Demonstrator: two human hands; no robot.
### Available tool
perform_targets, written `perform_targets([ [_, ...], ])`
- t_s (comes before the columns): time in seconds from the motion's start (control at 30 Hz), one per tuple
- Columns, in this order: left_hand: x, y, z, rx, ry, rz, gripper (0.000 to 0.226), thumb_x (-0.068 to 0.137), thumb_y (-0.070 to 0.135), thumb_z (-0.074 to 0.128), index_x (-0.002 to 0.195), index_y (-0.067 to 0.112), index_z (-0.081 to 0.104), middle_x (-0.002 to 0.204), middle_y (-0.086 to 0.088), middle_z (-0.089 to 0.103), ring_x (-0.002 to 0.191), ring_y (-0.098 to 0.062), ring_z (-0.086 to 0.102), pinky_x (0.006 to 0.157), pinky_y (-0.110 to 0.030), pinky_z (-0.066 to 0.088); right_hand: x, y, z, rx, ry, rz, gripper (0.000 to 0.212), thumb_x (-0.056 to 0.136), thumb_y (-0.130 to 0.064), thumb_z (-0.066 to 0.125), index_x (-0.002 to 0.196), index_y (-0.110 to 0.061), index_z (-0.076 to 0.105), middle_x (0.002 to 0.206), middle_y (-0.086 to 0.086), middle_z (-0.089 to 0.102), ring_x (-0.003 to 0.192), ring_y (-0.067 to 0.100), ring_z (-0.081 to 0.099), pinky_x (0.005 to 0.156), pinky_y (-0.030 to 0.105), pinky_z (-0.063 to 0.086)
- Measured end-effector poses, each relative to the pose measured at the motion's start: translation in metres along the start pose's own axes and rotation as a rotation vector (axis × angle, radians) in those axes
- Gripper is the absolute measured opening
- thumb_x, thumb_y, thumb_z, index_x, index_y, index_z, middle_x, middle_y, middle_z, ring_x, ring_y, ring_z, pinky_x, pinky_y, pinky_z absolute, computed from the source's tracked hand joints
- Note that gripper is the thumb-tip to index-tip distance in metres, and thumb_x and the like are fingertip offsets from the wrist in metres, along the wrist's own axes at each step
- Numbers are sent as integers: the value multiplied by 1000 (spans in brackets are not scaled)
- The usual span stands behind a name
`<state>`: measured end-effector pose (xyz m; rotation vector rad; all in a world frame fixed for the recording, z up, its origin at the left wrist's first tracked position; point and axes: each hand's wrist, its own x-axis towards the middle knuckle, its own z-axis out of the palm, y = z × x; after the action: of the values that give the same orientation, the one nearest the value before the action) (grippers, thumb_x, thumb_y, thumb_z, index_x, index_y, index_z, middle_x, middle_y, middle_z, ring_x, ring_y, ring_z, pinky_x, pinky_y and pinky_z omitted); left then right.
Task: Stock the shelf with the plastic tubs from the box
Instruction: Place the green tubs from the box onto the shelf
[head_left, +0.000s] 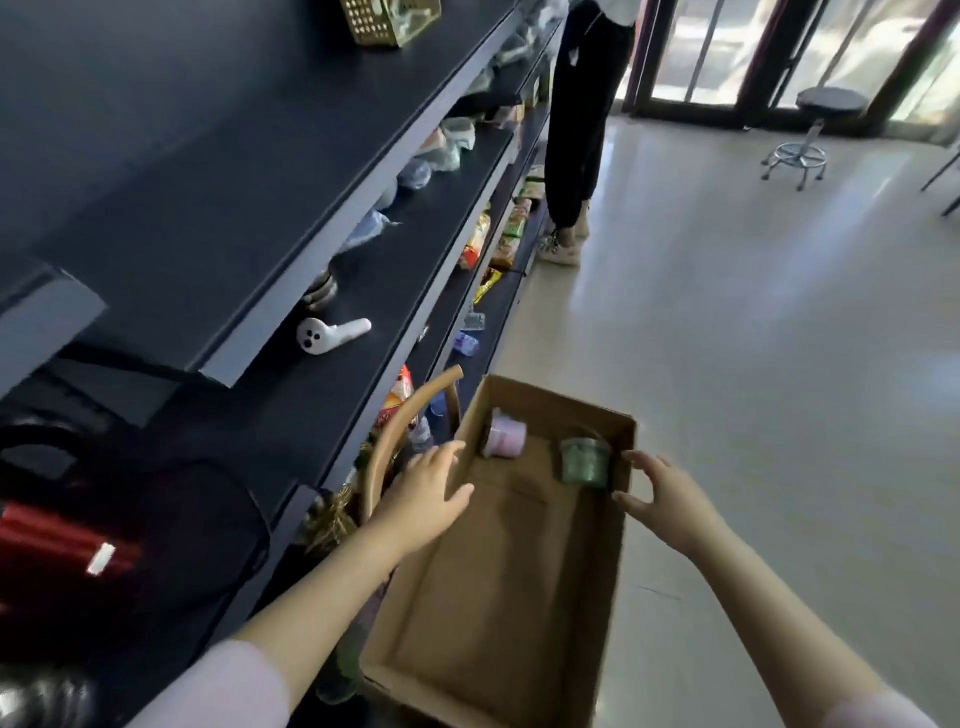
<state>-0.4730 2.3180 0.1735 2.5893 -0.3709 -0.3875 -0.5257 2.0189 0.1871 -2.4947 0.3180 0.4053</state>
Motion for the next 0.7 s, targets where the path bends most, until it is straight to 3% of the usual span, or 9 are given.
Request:
perform_targets([
  [0.17, 48, -44, 37, -179, -128, -75, 52, 93, 38, 53, 140, 25, 34, 133, 5, 45, 128, -14, 39, 106, -36, 36, 46, 5, 51, 107, 12, 155, 65, 86, -38, 67, 143, -20, 40, 144, 3, 47, 131, 20, 45, 106, 37, 41],
  [0.37, 88, -81, 85, -268, -103, -161, 48, 93, 35, 56, 136, 25, 40, 130, 10, 46, 124, -6, 42, 98, -21, 32, 114, 40, 76, 91, 45, 167, 65, 88, -35, 65, 145, -18, 38, 145, 3, 45, 132, 20, 44, 105, 34, 37],
  [0.57, 157, -108, 150, -357, -128, -170, 52, 91, 31, 60, 138, 22, 40, 140, 4, 43, 131, -11, 41, 109, -31, 35, 204, 84, 132, 94, 4, 168, 70, 90, -34, 62, 148, -12, 31, 152, 7, 36, 139, 21, 34, 113, 33, 28],
  [0.7, 193, -105, 184, -309, -158, -150, 59, 92, 36, 57, 144, 20, 34, 147, 3, 37, 135, -11, 35, 110, -25, 26, 235, 110, 157, 111, 32, 286, 75, 90, -35, 61, 149, -8, 24, 153, 15, 31, 141, 31, 30, 116, 43, 26],
])
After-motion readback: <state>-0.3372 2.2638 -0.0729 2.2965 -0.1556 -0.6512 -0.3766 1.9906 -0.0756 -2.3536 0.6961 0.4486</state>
